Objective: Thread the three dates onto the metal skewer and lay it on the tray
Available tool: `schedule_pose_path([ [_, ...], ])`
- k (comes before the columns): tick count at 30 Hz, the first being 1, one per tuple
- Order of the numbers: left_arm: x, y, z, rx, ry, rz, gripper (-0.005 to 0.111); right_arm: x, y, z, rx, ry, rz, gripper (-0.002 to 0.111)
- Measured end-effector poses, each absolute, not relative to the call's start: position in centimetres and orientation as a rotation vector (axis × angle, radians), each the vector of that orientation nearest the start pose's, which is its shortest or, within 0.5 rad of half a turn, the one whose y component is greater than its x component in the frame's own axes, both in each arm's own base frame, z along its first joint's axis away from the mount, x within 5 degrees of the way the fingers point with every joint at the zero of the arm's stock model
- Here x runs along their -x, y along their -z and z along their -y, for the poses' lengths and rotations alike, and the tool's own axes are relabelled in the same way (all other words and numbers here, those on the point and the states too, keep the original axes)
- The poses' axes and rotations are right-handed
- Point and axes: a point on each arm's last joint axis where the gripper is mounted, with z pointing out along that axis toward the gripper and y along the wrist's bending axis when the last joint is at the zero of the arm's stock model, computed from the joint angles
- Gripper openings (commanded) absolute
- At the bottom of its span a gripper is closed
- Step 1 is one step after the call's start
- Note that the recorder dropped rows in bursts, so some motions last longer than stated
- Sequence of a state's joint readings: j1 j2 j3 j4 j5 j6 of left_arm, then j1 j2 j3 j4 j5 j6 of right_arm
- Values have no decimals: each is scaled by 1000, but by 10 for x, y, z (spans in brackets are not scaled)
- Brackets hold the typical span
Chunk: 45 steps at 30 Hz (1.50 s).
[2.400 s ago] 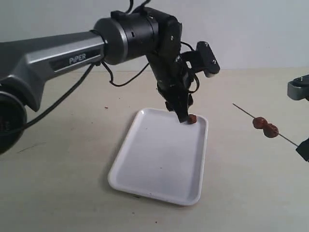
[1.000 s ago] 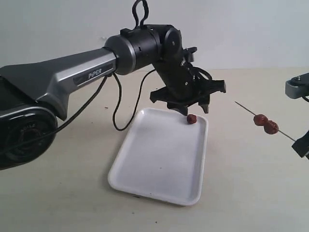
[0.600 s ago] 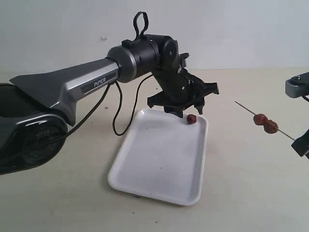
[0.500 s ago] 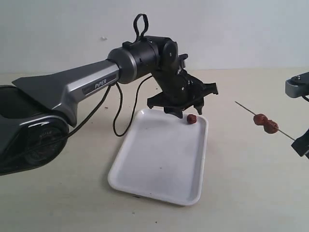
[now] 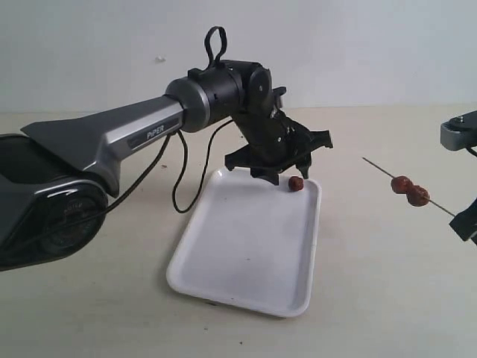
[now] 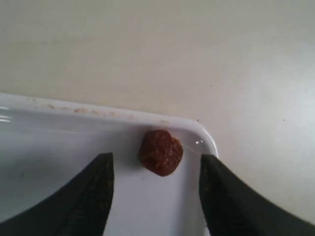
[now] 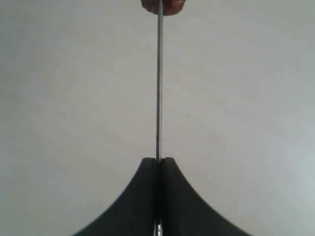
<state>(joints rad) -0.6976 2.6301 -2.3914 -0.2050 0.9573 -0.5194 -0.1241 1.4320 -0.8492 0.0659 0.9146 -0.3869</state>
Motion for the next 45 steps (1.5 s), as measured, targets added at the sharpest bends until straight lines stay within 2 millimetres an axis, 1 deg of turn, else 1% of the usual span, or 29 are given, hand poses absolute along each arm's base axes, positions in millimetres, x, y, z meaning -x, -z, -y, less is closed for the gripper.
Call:
schedule_pose_path([
  [9, -420, -128, 367, -120, 605, -2811, 52, -243, -218, 26, 336, -19, -2953, 0],
  [16, -420, -119, 368, -111, 611, -2824, 52, -243, -218, 26, 336, -19, -2953, 0],
  [32, -421, -119, 367, -118, 598, -2816, 52, -243, -218, 26, 336, -19, -2953, 0],
  [41, -429, -117, 352, -80, 566, -2857, 52, -244, -218, 26, 336, -19, -2953, 0],
  [45, -430, -118, 350, -75, 564, -2858, 52, -244, -218, 26, 336, -18, -2951, 0],
])
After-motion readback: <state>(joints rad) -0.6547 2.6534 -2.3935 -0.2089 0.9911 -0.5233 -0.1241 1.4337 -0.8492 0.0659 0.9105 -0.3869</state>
